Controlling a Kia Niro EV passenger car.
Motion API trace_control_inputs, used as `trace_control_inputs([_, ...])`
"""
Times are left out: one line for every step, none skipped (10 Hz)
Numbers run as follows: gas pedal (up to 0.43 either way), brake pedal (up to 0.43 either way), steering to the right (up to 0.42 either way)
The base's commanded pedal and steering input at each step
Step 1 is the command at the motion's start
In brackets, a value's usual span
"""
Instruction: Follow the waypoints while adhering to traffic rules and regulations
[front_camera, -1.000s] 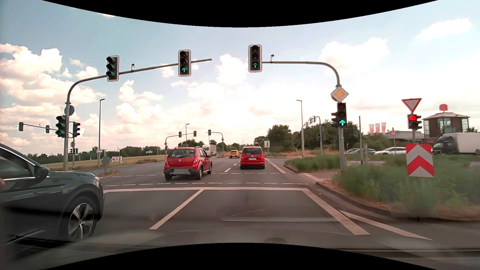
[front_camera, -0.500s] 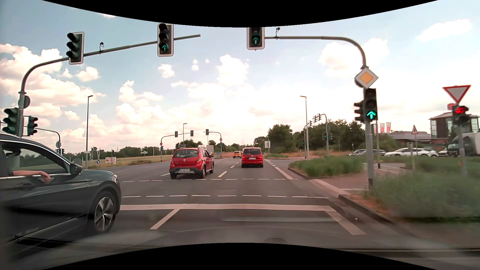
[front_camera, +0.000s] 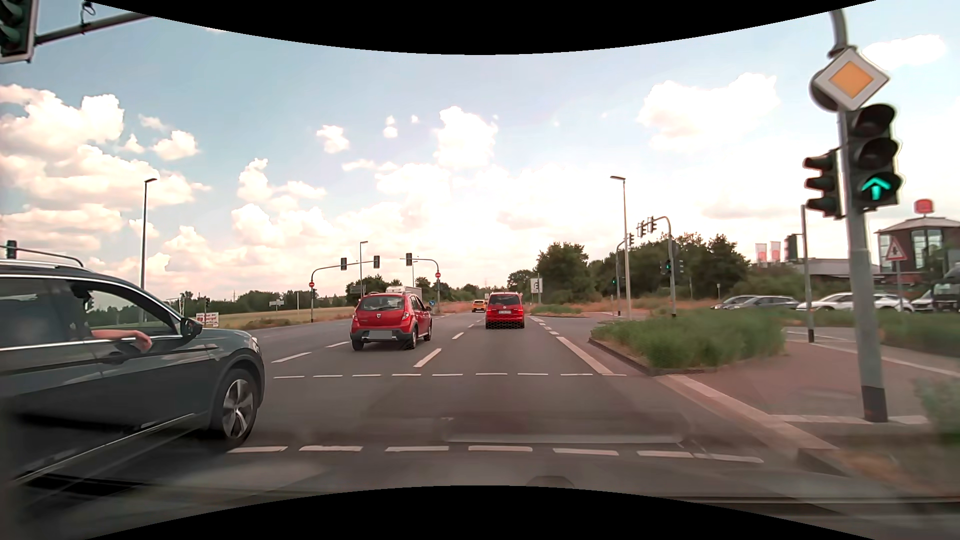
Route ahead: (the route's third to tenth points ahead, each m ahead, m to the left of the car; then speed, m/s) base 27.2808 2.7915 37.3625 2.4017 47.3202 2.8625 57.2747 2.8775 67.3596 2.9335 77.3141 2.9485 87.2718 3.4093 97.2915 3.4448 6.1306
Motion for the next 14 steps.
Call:
trace_control_inputs([0.228,0.0,-0.004])
trace_control_inputs([0.24,0.0,-0.004])
trace_control_inputs([0.24,0.0,-0.004])
trace_control_inputs([0.24,0.0,-0.004])
trace_control_inputs([0.24,0.0,-0.004])
trace_control_inputs([0.24,0.0,-0.004])
trace_control_inputs([0.248,0.0,-0.004])
trace_control_inputs([0.248,0.0,-0.004])
trace_control_inputs([0.26,0.0,-0.004])
trace_control_inputs([0.26,0.0,-0.004])
trace_control_inputs([0.26,0.0,-0.004])
trace_control_inputs([0.26,0.0,-0.004])
trace_control_inputs([0.26,0.0,-0.004])
trace_control_inputs([0.26,0.0,-0.004])
